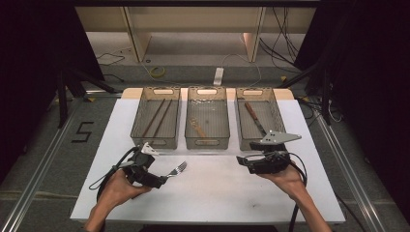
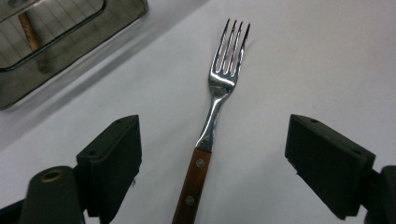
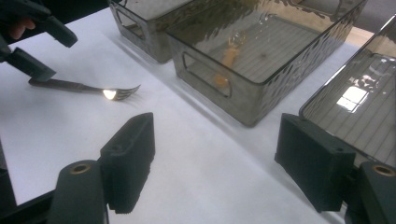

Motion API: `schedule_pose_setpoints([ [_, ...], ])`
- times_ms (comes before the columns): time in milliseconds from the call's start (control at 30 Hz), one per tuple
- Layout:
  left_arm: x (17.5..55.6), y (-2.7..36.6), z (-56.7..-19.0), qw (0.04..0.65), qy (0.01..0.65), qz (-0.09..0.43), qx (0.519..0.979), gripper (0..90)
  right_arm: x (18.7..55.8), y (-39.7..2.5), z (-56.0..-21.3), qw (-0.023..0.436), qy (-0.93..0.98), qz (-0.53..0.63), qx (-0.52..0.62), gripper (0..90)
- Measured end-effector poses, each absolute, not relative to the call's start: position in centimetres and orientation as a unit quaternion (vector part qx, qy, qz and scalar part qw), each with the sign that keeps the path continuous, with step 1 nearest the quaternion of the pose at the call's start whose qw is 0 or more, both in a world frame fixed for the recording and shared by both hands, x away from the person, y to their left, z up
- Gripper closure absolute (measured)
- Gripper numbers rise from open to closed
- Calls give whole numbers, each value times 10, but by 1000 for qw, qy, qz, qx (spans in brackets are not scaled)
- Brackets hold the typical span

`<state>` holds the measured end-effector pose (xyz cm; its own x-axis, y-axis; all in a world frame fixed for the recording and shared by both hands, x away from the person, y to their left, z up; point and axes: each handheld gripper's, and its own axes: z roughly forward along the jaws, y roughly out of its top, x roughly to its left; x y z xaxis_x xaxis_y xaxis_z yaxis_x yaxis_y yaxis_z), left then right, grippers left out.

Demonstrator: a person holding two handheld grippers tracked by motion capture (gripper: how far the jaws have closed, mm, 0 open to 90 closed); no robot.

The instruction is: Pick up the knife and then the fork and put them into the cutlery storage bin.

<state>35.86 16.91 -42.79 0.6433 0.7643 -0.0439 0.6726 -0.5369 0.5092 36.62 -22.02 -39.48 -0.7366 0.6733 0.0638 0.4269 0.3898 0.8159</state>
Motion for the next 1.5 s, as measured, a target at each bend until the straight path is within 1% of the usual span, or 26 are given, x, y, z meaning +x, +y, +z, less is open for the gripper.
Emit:
schedule_pose_setpoints([
  [167, 358, 173, -429, 237, 413, 83, 875, 184, 354, -223, -399, 135, 820, 444, 335, 275],
  [300, 357, 175, -428, 236, 407, 79, 879, 210, 346, -225, -402, 132, 820, 448, 332, 257],
  [467, 356, 178, -432, 198, 399, 71, 892, 249, 339, -224, -407, 126, 824, 445, 327, 256],
  [600, 356, 182, -437, 183, 404, 56, 895, 297, 336, -222, -410, 121, 826, 442, 327, 256],
  [867, 356, 186, -444, 151, 399, 53, 903, 404, 332, -220, -414, 114, 830, 439, 323, 257],
  [1033, 357, 186, -450, 132, 401, 50, 905, 445, 332, -220, -415, 112, 830, 439, 325, 258],
  [1400, 358, 185, -459, 109, 394, 37, 912, 568, 331, -218, -417, 107, 834, 437, 320, 258],
  [1500, 358, 186, -460, 106, 390, 39, 914, 582, 330, -218, -417, 107, 833, 438, 321, 258],
])
